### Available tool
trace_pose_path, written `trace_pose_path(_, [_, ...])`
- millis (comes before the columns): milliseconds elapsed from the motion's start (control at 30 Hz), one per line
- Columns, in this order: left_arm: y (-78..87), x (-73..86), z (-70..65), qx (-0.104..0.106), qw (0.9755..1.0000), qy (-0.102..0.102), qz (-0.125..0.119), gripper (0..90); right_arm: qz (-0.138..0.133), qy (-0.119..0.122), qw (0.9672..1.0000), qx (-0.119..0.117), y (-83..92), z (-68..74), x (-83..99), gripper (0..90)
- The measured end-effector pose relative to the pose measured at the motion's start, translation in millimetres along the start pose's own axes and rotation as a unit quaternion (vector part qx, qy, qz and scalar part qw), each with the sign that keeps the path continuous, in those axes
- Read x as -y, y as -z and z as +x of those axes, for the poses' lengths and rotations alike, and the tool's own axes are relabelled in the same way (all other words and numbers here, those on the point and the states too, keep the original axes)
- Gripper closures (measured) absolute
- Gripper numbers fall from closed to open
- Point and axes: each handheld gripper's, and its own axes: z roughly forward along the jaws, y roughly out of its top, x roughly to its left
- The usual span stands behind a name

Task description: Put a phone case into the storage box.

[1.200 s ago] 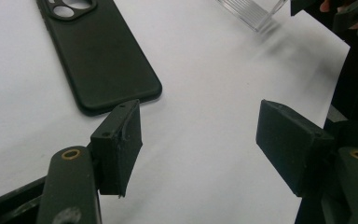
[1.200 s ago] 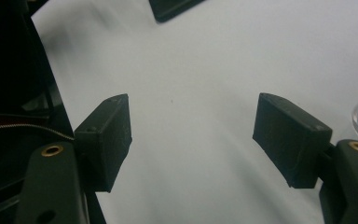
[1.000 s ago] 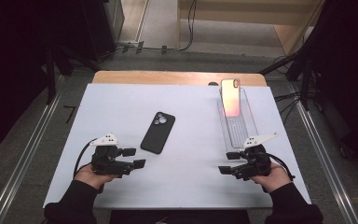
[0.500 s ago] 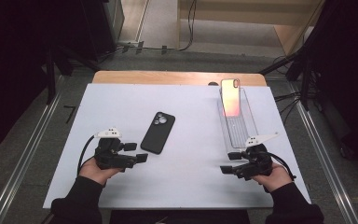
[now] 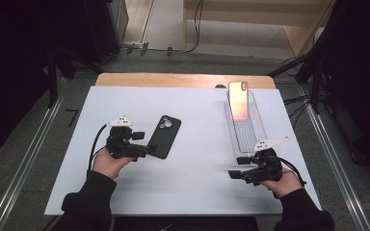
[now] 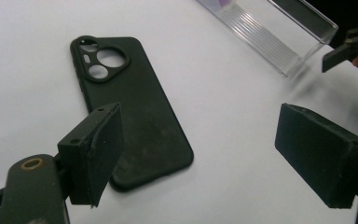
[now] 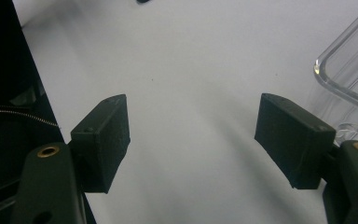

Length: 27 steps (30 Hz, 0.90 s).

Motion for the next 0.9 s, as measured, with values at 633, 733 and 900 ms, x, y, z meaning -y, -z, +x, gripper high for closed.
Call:
trace_pose_path(633, [-45.1, -28.0, 14.2, -0.058, 0.9978, 0.011, 0.029, 4.3, 0.003, 0.000, 1.0000, 0.002, -1.8, -1.4, -0.3, 24.4])
trace_pose_path(733, [-50.9, -29.5, 16.4, -0.060, 0.9978, 0.017, 0.026, 4.3, 0.004, 0.000, 1.0000, 0.002, -1.8, -1.5, -0.3, 24.4])
trace_pose_path(900, [-61.9, -30.7, 19.3, -0.067, 0.9970, 0.032, 0.023, 4.3, 0.005, 0.000, 1.0000, 0.003, -2.2, -1.5, -0.4, 24.4])
